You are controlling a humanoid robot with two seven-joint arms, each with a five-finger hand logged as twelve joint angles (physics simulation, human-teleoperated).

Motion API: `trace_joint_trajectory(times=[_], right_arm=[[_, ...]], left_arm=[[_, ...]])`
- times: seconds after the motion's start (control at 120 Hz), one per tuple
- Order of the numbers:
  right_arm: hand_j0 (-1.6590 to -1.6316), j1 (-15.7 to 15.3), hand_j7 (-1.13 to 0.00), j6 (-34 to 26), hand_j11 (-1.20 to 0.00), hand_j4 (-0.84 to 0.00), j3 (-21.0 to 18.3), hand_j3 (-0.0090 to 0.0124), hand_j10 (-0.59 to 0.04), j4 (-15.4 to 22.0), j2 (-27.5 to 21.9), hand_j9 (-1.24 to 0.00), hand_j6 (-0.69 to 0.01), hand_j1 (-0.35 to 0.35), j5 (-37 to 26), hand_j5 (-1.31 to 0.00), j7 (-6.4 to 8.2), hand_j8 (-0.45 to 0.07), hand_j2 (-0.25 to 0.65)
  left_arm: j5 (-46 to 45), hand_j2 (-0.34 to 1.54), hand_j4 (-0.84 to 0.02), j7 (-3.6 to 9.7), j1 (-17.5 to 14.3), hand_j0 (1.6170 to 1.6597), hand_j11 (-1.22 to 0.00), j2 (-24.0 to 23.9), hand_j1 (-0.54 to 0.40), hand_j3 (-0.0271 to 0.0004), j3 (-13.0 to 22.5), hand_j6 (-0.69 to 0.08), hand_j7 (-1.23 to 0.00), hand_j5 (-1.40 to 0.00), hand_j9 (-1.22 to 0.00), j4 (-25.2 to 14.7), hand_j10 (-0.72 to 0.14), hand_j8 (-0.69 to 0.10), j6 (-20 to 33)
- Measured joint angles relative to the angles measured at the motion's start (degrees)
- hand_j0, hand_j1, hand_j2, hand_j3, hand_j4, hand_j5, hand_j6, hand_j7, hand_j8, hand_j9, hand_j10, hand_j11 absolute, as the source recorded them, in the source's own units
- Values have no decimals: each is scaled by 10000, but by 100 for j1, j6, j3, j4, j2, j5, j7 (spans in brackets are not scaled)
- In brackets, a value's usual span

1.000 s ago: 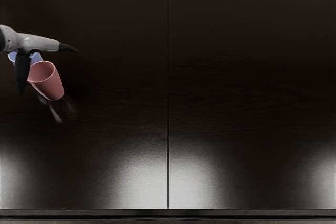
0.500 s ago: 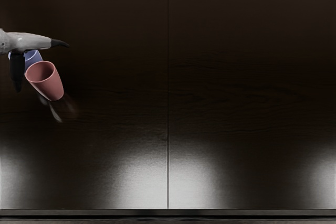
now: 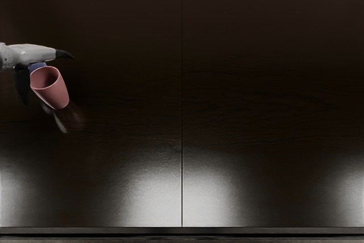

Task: Pick up cup and place in cup with left hand

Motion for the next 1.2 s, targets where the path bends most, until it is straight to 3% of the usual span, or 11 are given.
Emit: trace_joint_trajectory(times=[0.658, 0.925, 1.058, 1.2], right_arm=[[-16581, -1, 0, 3, 0, -4, -1, 0, -3, 0, 0, -1, -6, -3491, 0, -1, 0, -4, 1], [-16581, 0, 0, 2, 0, -4, -1, 0, -3, 0, 0, -1, -6, -3491, 0, -1, 0, -5, 1], [-16581, -2, 0, 2, 0, -4, -2, 0, -3, 0, 0, -1, -6, -3491, 0, -1, 0, -5, 1], [-16581, 0, 0, 1, 0, -4, -3, 0, -3, 0, 0, -1, -6, -3491, 0, -1, 0, -5, 1]], left_arm=[[21, 472, -2284, -1, 194, 16580, -2919, -8, 815, 0, 41, -2294, -2923, -2925, -2921, 26, -2277, -2290, 236], [-16, 503, -2436, -2, 297, 16580, -3109, -17, 642, 0, 28, -2446, -3104, -3106, -3110, 85, -2425, -2478, 355], [-24, 522, -2536, -2, 417, 16580, -3143, -33, 624, 0, 11, -2487, -3077, -3079, -3146, 200, -2453, -1608, 397], [-39, 523, -2532, -2, 423, 16580, -3192, -27, 572, 0, -1, -2512, -3161, -3164, -3194, 250, -2492, -2092, 461]])
